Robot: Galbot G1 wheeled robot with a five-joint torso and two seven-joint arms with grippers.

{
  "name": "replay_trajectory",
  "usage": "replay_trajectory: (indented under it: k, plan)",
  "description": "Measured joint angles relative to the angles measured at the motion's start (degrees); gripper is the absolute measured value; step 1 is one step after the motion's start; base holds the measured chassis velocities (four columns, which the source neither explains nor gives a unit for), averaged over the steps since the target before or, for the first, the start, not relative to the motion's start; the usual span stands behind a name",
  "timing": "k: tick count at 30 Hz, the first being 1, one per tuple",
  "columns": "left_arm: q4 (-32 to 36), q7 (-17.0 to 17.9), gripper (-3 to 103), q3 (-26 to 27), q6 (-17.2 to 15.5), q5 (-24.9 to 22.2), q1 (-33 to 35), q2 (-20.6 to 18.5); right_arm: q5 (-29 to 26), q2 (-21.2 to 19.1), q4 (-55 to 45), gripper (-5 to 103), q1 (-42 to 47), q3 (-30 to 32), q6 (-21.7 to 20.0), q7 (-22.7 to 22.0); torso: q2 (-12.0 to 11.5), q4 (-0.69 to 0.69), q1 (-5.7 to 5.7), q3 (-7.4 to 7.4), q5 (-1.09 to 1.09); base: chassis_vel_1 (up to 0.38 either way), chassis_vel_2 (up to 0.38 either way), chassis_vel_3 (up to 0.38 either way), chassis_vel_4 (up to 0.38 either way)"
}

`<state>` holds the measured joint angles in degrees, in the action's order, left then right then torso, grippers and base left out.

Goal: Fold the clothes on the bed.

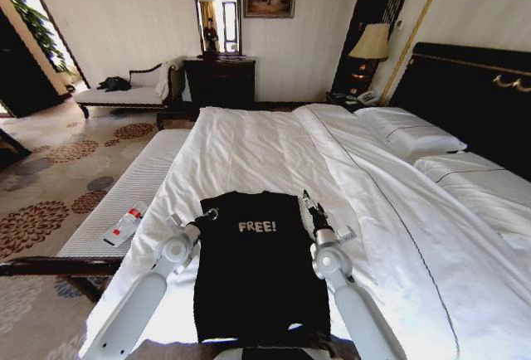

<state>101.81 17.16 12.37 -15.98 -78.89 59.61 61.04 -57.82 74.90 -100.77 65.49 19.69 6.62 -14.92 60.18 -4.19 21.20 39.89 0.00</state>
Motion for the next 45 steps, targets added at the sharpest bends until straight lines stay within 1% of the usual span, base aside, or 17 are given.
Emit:
replay_trajectory:
  k: [8, 19, 22, 23, 25, 26, 28, 29, 30, 33, 35, 36, 38, 39, 42, 44, 45]
  plan:
    - [-0.9, -1.3, 0, -4.3, 0.5, 1.1, -1.1, -0.8, 0.0, -0.1, 0.1, 100, 0.1, 0.1, -0.1, -0.1, 0.0, 0.0, 0.0, 0.0, 0.0, 0.0, 0.0, 0.0, 0.0]
    - [-1.2, -1.5, 0, -5.6, 1.4, 0.8, -1.2, 0.2, 0.2, -0.1, 0.3, 100, 0.4, 0.2, -0.1, -0.1, 0.0, 0.0, 0.0, 0.0, 0.0, 0.0, 0.0, 0.0, 0.0]
    - [-0.3, -1.9, 11, -5.1, 1.6, 0.5, -0.7, 0.4, 0.2, 0.0, 0.4, 100, 0.4, 0.1, -0.1, -0.1, 0.0, -0.01, 0.0, 0.0, 0.0, 0.0, 0.0, 0.0, 0.0]
    - [0.3, -2.1, 11, -4.7, 1.6, 0.4, -0.5, 0.5, 0.2, 0.1, 0.5, 100, 0.4, 0.1, -0.1, -0.1, 0.0, -0.01, 0.0, 0.0, 0.0, 0.0, 0.0, 0.0, 0.0]
    - [2.7, -3.2, 21, -3.1, 1.7, 0.1, 0.8, 0.6, 0.3, 0.2, 0.6, 100, 0.3, -0.1, -0.2, -0.1, 0.0, 0.0, 0.0, 0.0, 0.0, 0.0, 0.0, 0.0, 0.0]
    - [2.7, -3.2, 21, -3.1, 1.7, 0.1, 0.8, 0.6, 0.3, 0.2, 0.6, 100, 0.3, -0.1, -0.2, -0.1, 0.0, 0.0, 0.0, 0.0, 0.0, 0.0, 0.0, 0.0, 0.0]
    - [4.4, -3.8, 32, -2.3, 1.7, 0.2, 1.7, 0.5, 0.3, 0.3, 0.8, 100, 0.2, -0.1, -0.2, -0.2, 0.0, 0.0, -0.01, 0.0, 0.0, 0.0, 0.0, 0.0, 0.0]
    - [5.3, -4.1, 32, -1.9, 1.7, 0.5, 2.2, 0.3, 0.3, 0.3, 0.9, 100, 0.2, -0.1, -0.2, -0.2, 0.0, 0.0, 0.0, 0.0, 0.0, 0.0, 0.0, 0.0, 0.0]
    - [6.3, -4.4, 43, -1.6, 1.7, 1.1, 3.0, 0.0, 0.3, 0.3, 1.0, 100, 0.2, -0.1, -0.2, -0.2, 0.0, 0.0, -0.01, 0.0, 0.0, 0.0, 0.0, 0.0, 0.0]
    - [6.8, -4.5, 48, -1.2, 1.7, 1.5, 3.5, 0.0, 0.4, 0.4, 1.1, 100, 0.2, -0.2, -0.2, -0.2, 0.0, 0.0, 0.0, 0.0, 0.0, 0.0, 0.0, 0.0, 0.0]
    - [6.7, -4.2, 59, -0.4, 1.7, 1.5, 3.6, 0.3, 0.4, 0.6, 1.1, 100, 0.2, -0.2, -0.2, -0.2, 0.0, 0.0, -0.01, 0.0, 0.0, 0.0, 0.0, 0.0, 0.0]
    - [6.7, -4.2, 59, -0.4, 1.7, 1.5, 3.6, 0.3, 0.4, 0.6, 1.1, 100, 0.2, -0.2, -0.2, -0.2, 0.0, 0.0, -0.01, 0.0, 0.0, 0.0, 0.0, 0.0, 0.0]
    - [5.5, -3.2, 70, 0.4, 1.7, 1.2, 3.2, 0.7, 0.5, 0.6, 1.0, 100, 0.4, -0.2, -0.2, -0.2, 0.0, 0.0, -0.01, 0.0, 0.0, 0.0, 0.0, 0.0, 0.0]
    - [4.8, -2.7, 70, 0.6, 1.5, 1.2, 3.1, 0.8, 0.5, 0.6, 0.9, 100, 0.4, -0.2, -0.2, -0.2, 0.0, -0.01, -0.01, 0.0, 0.0, 0.0, 0.0, 0.0, 0.0]
    - [2.6, -1.4, 86, 0.5, 0.5, 3.3, 3.4, 0.5, 0.5, 0.4, 0.6, 100, 0.8, 0.1, -0.2, -0.2, 0.0, -0.01, 0.0, 0.0, 0.0, 0.0, 0.0, 0.0, 0.0]
    - [2.3, -1.2, 86, 0.2, 0.2, 4.2, 3.7, 0.3, 0.5, 0.3, 0.5, 100, 0.9, 0.2, -0.2, -0.2, 0.0, 0.0, 0.0, 0.0, 0.0, 0.0, 0.0, 0.0, 0.0]
    - [2.2, -1.0, 91, -0.1, 0.0, 5.2, 4.2, 0.1, 0.5, 0.3, 0.5, 100, 1.0, 0.3, -0.2, -0.2, 0.0, 0.0, 0.0, 0.0, -0.01, 0.0, 0.0, 0.0, 0.0]
